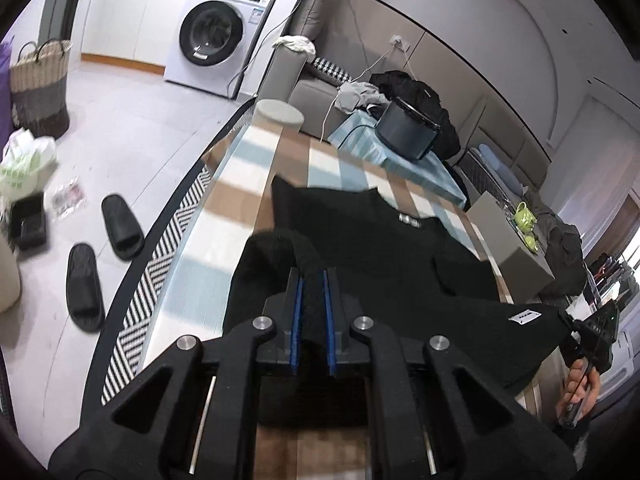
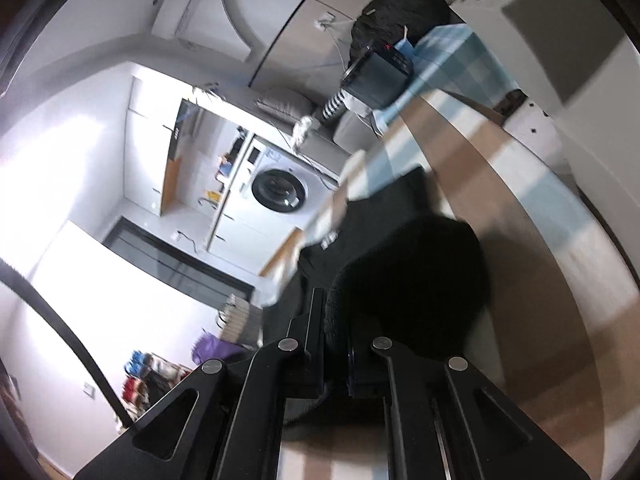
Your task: Fold small clothes
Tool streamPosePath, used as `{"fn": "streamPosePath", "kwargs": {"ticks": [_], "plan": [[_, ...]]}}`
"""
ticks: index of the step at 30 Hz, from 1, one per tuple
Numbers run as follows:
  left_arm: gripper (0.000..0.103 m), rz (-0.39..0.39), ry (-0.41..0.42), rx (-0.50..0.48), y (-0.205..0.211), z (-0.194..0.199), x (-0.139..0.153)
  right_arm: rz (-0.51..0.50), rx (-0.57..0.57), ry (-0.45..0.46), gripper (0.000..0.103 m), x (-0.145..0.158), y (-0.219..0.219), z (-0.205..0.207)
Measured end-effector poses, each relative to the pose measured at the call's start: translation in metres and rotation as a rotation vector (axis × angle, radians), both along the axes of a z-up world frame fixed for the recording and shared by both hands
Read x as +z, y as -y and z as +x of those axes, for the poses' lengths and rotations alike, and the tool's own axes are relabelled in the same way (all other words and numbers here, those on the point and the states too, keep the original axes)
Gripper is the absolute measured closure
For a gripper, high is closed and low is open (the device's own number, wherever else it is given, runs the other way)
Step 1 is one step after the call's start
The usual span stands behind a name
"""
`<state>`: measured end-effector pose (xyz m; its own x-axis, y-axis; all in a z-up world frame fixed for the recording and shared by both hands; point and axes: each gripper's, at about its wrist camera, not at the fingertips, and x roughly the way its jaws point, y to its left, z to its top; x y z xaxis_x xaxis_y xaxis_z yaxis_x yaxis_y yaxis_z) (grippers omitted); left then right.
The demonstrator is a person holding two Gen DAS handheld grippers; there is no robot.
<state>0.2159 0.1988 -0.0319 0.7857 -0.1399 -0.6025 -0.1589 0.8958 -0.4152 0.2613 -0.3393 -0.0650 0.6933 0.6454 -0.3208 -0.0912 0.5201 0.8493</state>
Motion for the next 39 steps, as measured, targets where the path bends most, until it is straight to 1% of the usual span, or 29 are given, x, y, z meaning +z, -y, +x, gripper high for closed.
{"fn": "streamPosePath", "kwargs": {"ticks": [2,6,7,9,12,14,15,16,18,19,20,21,22,24,25,26,28,31,32,33,36,37,39], "plan": [[0.096,-0.003,0.014,-0.001,-0.003,0.015,0.005,0.007,-0.015,0.018,0.095,0.008,-0.001,0.017],[0.096,-0.001,0.028,0.013,-0.012,0.052,0.01,0.019,-0.034,0.021,0.095,0.015,-0.004,0.052],[0.096,-0.001,0.029,0.021,-0.017,0.065,0.01,0.031,-0.042,0.013,0.095,0.014,-0.003,0.066],[0.096,-0.006,0.026,0.03,-0.026,0.087,0.008,0.045,-0.054,-0.007,0.096,0.011,-0.003,0.086],[0.096,-0.029,0.004,0.054,-0.043,0.126,-0.002,0.033,-0.087,-0.044,0.096,0.002,-0.002,0.123],[0.096,-0.041,-0.02,0.068,-0.052,0.152,-0.013,0.032,-0.12,-0.095,0.095,-0.009,0.0,0.151],[0.096,-0.041,-0.036,0.074,-0.055,0.163,-0.02,0.023,-0.134,-0.127,0.094,-0.014,0.0,0.161],[0.096,-0.041,-0.052,0.077,-0.059,0.175,-0.027,0.013,-0.157,-0.182,0.091,-0.025,0.003,0.175],[0.092,-0.039,-0.09,0.098,-0.065,0.195,-0.04,-0.008,-0.188,-0.241,0.067,-0.036,0.008,0.191],[0.09,-0.036,-0.107,0.111,-0.067,0.2,-0.045,-0.023,-0.215,-0.26,0.061,-0.041,0.013,0.195],[0.083,-0.035,-0.122,0.114,-0.069,0.206,-0.05,-0.038,-0.224,-0.266,0.059,-0.043,0.016,0.196],[0.071,-0.04,-0.132,0.106,-0.072,0.21,-0.052,-0.054,-0.224,-0.269,0.059,-0.044,0.018,0.196],[0.066,-0.04,-0.132,0.106,-0.073,0.212,-0.054,-0.075,-0.214,-0.262,0.059,-0.042,0.019,0.195],[0.052,-0.026,-0.114,0.115,-0.073,0.208,-0.056,-0.149,-0.198,-0.246,0.057,-0.038,0.02,0.191],[0.049,-0.011,-0.114,0.112,-0.072,0.207,-0.056,-0.197,-0.187,-0.245,0.057,-0.036,0.019,0.189],[0.046,0.003,-0.123,0.105,-0.07,0.207,-0.057,-0.243,-0.163,-0.241,0.057,-0.035,0.016,0.189],[0.045,0.024,-0.135,0.082,-0.064,0.206,-0.059,-0.314,-0.111,-0.242,0.057,-0.036,0.008,0.19],[0.042,0.059,-0.152,0.044,-0.053,0.205,-0.061,-0.385,-0.049,-0.241,0.057,-0.041,-0.007,0.196],[0.039,0.064,-0.151,0.035,-0.05,0.202,-0.06,-0.398,-0.031,-0.24,0.055,-0.042,-0.011,0.198],[0.036,0.072,-0.153,0.028,-0.047,0.201,-0.059,-0.411,-0.016,-0.237,0.051,-0.043,-0.016,0.2],[0.034,0.08,-0.149,0.027,-0.046,0.195,-0.058,-0.509,0.02,-0.213,0.043,-0.042,-0.033,0.208],[0.033,0.078,-0.148,0.031,-0.046,0.194,-0.058,-0.529,0.023,-0.21,0.042,-0.042,-0.037,0.211],[0.027,0.08,-0.153,0.037,-0.048,0.191,-0.059,-0.565,0.026,-0.206,0.042,-0.044,-0.043,0.22]]}}
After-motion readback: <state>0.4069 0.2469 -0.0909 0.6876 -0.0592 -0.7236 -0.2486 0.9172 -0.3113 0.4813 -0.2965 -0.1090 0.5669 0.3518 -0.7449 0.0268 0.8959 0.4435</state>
